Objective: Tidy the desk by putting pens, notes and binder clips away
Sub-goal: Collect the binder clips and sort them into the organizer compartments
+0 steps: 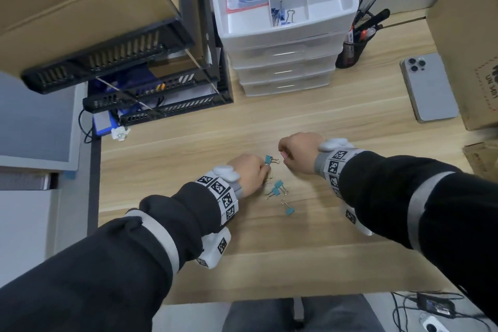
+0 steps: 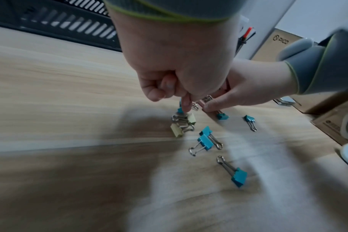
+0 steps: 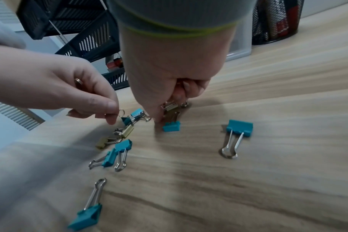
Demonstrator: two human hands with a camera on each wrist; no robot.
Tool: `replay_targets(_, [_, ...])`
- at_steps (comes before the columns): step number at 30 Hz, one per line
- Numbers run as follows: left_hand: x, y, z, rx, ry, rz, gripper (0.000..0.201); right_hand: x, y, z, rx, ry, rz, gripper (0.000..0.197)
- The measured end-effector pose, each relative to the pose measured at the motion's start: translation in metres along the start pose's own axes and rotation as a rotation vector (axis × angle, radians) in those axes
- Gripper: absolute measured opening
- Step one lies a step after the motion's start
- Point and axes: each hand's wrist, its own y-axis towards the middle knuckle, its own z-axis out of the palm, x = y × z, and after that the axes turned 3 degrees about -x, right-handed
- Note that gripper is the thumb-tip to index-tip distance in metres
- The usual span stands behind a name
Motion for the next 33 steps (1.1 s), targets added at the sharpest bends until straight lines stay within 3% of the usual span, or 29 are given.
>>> replay_targets(3, [0.009,-0.004,0.003,0.011,-0.075,-0.064,0.034,0.005,0.001,-0.001,-0.017,-0.043,-0.018,0.011])
replay_targets(5, [0.012,-0.006,0.003,-0.019,-0.11,-0.105,0.035,0.008,0.0,-0.003,-0.041,0.055,0.02,0.014])
replay_targets(12, [0.001,-0.011,-0.026,-0.152,-0.254,-0.102,0.043,0.004,-0.007,-0.026,-0.121,1.101,0.516,0.027])
replay_targets(17, [-0.027,-0.005,-0.049,-0.218,-0.312,0.015,0.033,0.002,-0.03,-0.038,0.091,1.71,0.668,0.015])
replay_targets(26, [-0.08,-0.009,-0.085,-0.243,-0.058,0.365,0.009,0.034,-0.046,-0.066,0.156,2.011,0.661,0.031])
replay_targets(33, [-0.088,-0.008,-0.113,-0.288,-0.112,0.427,0.015,0.035,-0.04,-0.084,0.093,2.162,0.635,0.027])
